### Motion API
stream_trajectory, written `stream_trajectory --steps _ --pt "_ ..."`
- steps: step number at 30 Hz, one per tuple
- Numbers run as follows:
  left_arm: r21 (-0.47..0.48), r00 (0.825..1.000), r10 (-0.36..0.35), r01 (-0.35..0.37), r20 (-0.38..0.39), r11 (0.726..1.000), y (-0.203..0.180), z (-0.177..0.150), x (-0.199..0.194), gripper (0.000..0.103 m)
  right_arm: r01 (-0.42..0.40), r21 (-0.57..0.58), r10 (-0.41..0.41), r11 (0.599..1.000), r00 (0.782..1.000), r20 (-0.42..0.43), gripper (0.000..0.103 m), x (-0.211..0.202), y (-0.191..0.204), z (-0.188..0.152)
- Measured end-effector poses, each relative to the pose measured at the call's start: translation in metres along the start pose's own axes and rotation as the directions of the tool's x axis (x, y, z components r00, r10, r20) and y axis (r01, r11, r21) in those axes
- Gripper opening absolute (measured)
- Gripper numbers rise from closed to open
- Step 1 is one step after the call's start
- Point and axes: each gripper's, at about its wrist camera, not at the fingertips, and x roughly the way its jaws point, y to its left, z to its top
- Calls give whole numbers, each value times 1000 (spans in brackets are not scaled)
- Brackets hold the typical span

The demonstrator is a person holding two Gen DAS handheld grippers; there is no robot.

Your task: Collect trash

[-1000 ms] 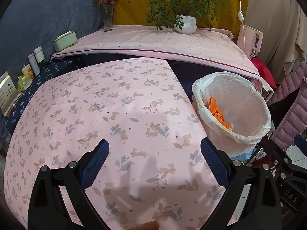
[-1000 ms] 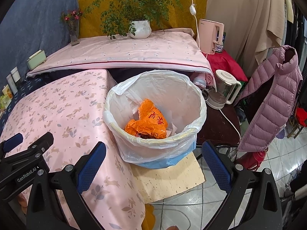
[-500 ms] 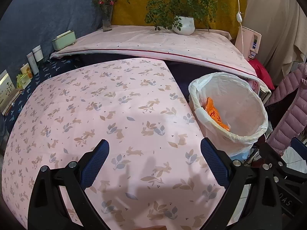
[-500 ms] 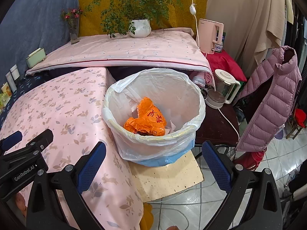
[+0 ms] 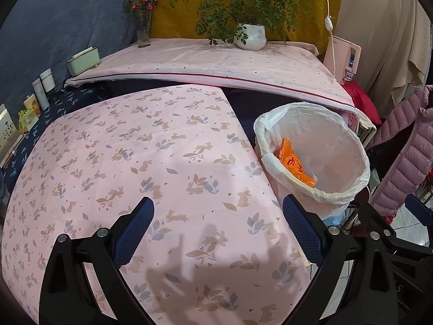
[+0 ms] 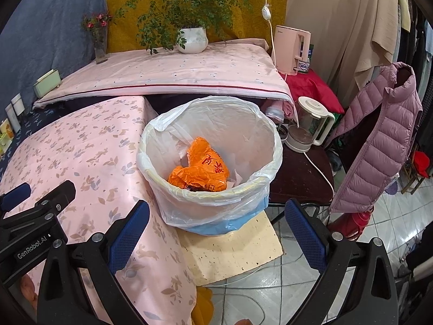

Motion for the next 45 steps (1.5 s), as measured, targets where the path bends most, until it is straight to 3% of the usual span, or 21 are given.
stream_trajectory --steps 45 --pt "41 999 -31 30 17 999 -19 14 -4 91 36 30 -36 999 999 -13 96 -1 -16 3"
